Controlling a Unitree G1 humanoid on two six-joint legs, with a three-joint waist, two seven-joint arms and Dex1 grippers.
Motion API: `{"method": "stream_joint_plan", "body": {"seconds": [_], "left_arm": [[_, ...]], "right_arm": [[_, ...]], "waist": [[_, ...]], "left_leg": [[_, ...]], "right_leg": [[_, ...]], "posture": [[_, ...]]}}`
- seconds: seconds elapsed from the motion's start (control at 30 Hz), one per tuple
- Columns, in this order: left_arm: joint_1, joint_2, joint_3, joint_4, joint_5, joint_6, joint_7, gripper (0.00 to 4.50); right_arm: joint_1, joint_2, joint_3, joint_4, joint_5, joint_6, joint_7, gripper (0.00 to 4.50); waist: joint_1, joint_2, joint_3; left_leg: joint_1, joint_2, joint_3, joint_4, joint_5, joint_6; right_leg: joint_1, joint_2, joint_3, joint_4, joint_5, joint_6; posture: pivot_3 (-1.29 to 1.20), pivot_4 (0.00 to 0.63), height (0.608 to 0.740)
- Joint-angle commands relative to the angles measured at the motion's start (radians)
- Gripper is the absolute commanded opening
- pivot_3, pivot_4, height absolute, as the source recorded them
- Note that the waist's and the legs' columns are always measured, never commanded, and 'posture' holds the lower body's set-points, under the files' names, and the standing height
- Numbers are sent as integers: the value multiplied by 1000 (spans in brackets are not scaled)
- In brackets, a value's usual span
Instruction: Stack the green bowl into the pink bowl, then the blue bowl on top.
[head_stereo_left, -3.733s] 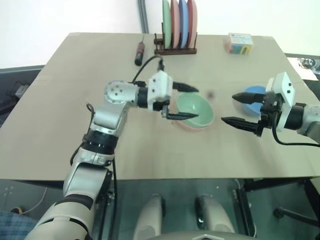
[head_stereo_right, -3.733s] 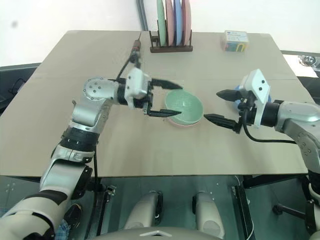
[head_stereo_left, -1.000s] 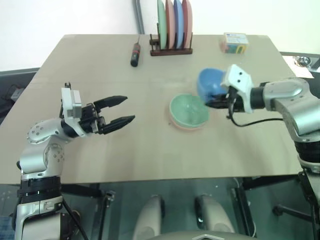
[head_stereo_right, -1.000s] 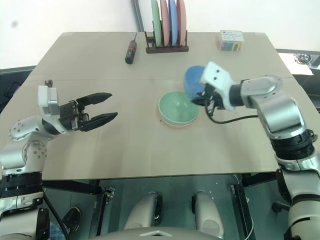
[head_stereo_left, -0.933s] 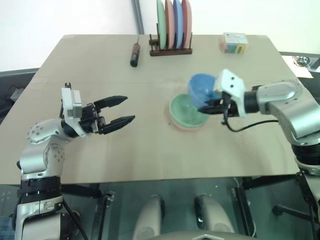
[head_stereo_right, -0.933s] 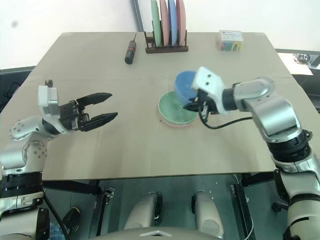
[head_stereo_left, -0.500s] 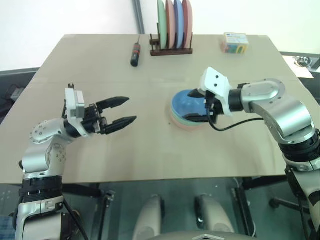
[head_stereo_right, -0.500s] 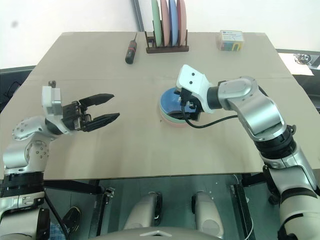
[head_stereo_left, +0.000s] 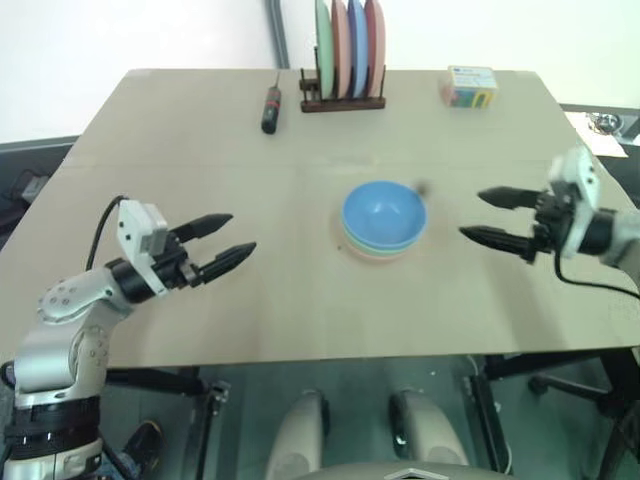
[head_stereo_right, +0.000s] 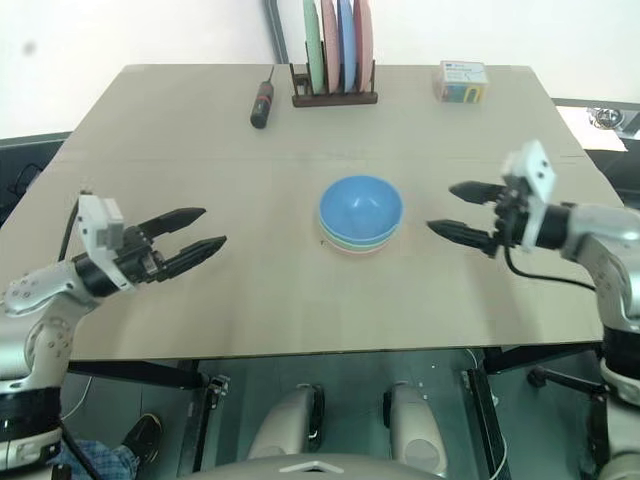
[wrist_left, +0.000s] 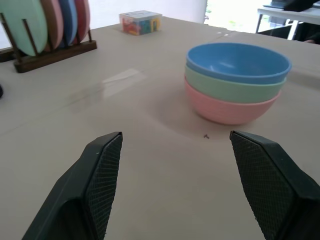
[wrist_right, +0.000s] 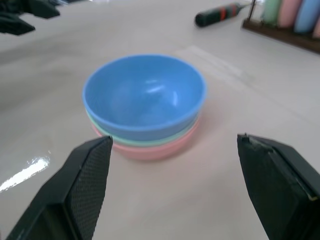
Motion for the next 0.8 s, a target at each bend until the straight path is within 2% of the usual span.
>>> {"method": "stream_joint_plan", "body": {"seconds": [0.03, 0.17, 0.37, 0.8], "left_arm": [[50, 9, 74, -73, -39, -16, -5, 3671], [111, 12, 122, -71, -41, -45, -27, 3671], [122, 12, 163, -15, -52, -90, -62, 3671], [87, 23, 137, 16, -28, -146, -105, 3671]], "right_arm": [[66, -39, -89, 52, 22, -113, 73, 4178], [129, -81, -116, 146, 38, -191, 160, 4178], [101, -92, -130, 244, 78, -282, 229, 4178], [71, -83, -120, 261, 115, -360, 236, 4178]], "waist": [[-2, 0, 0], [-4, 0, 0], [-4, 0, 0], [-1, 0, 0]], "left_leg": [[1, 0, 0, 0, 0, 0], [2, 1, 2, 1, 0, 0], [2, 1, 2, 1, 0, 0], [2, 1, 2, 1, 0, 0]], "right_leg": [[0, 0, 0, 0, -1, -1], [1, 0, 1, 0, -2, -4], [1, 1, 1, 1, -4, 0], [1, 1, 2, 0, -4, -1]], "posture": [[0, 150, 740], [0, 150, 740], [0, 150, 740], [0, 150, 740]]}}
